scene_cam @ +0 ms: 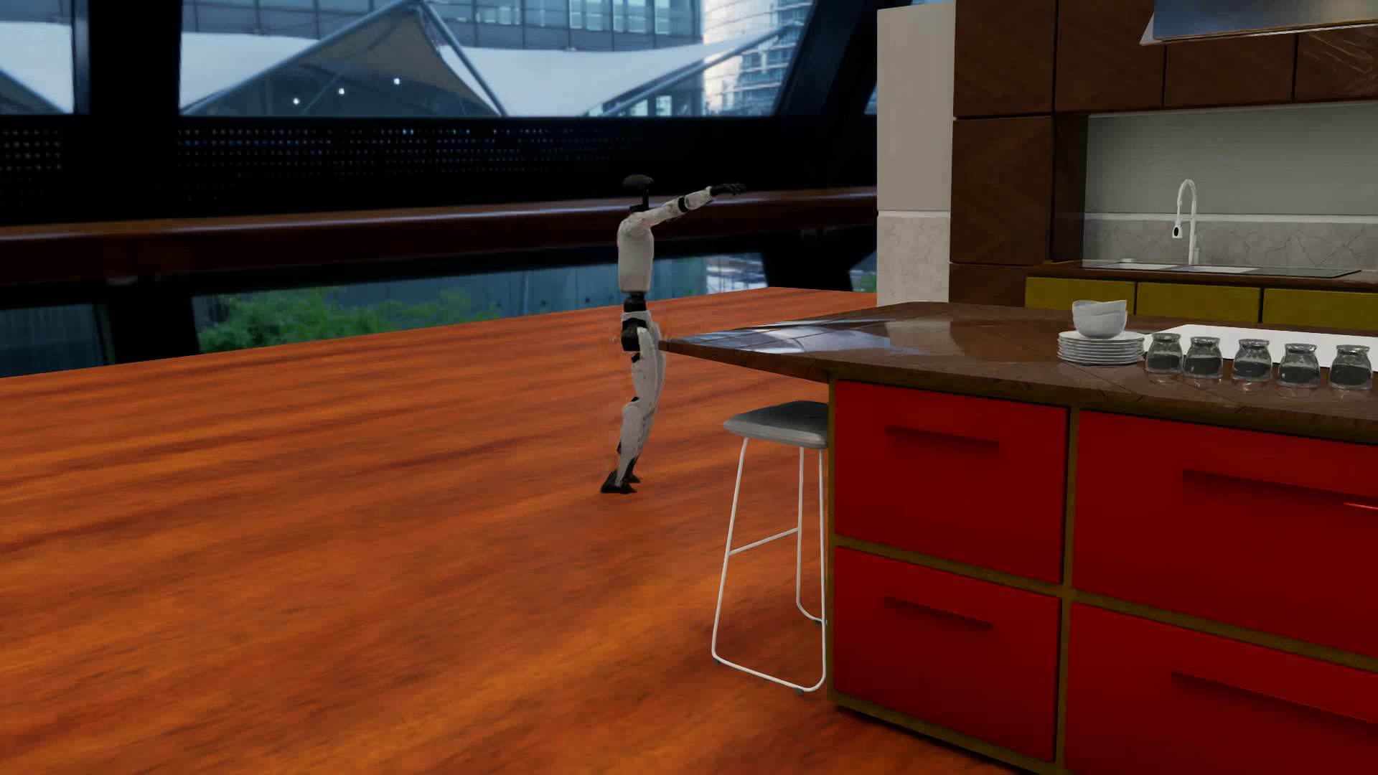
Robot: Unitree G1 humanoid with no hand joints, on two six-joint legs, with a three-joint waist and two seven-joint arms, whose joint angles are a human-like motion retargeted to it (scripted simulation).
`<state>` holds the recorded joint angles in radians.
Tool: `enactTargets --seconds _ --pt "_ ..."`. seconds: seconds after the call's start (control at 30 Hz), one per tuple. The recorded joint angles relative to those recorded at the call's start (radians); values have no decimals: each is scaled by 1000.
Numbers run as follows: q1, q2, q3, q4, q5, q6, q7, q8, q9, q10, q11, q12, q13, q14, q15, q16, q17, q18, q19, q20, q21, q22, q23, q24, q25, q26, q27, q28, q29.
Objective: Don't move
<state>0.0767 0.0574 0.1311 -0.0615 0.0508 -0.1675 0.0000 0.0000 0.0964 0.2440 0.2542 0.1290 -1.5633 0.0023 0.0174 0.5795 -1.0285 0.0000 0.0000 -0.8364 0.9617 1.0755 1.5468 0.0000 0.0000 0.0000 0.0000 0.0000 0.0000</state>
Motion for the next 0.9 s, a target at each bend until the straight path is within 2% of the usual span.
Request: enactTargets --seconds 0.07,0.13,0.23,0.4,0.47,0.53,0.63,0.73,0.77,0.87,0.9 --pt "-1 1 -43 3 2 12 0 0 -7 2 -3 13 68 -5 8 -16 28 0 0 -26 0 1 0 0 0 0 0 0 0" --pt "-1 1 -92 8 6 28 0 0 -10 0 -6 2 207 -5 18 -28 81 0 0 -82 0 14 -22 0 0 0 0 0 0" --pt "10 3 -118 9 4 59 0 0 -12 -17 -4 -62 462 3 10 -53 193 0 0 -139 0 69 -32 0 0 0 0 0 0" --pt "19 1 -121 8 -1 141 0 0 -9 -33 0 -131 866 24 0 -128 406 0 0 18 0 15 -51 0 0 0 0 0 0" --pt "18 -1 -144 5 -6 175 0 0 -6 -41 -1 -139 1000 32 -4 -156 481 0 0 20 0 -3 -68 0 0 0 0 0 0" --pt "15 -6 -165 1 -10 202 0 0 -3 -45 1 -153 1102 38 -7 -178 548 0 0 -51 0 16 -54 0 0 0 0 0 0" --pt "12 -8 -184 -7 -17 226 0 0 -3 -44 1 -145 1282 41 -11 -194 582 0 0 -89 0 16 -150 0 0 0 0 0 0" --pt "19 1 -196 -12 -20 226 0 0 10 -35 3 -125 1428 33 -14 -181 591 0 0 -86 0 22 -285 0 0 0 0 0 0" --pt "-1 -20 -185 -18 -19 229 0 0 -12 -18 8 -117 1490 18 -18 -188 596 0 0 -72 0 31 -322 0 0 0 0 0 0" --pt "5 -15 -193 -19 -20 230 0 0 -11 -24 8 -88 1562 16 -27 -186 614 0 0 -29 0 41 -363 0 0 0 0 0 0" --pt "4 -18 -192 -19 -20 229 0 0 -12 -28 8 -88 1576 21 -31 -184 619 0 0 -53 0 45 -371 0 0 0 0 0 0"
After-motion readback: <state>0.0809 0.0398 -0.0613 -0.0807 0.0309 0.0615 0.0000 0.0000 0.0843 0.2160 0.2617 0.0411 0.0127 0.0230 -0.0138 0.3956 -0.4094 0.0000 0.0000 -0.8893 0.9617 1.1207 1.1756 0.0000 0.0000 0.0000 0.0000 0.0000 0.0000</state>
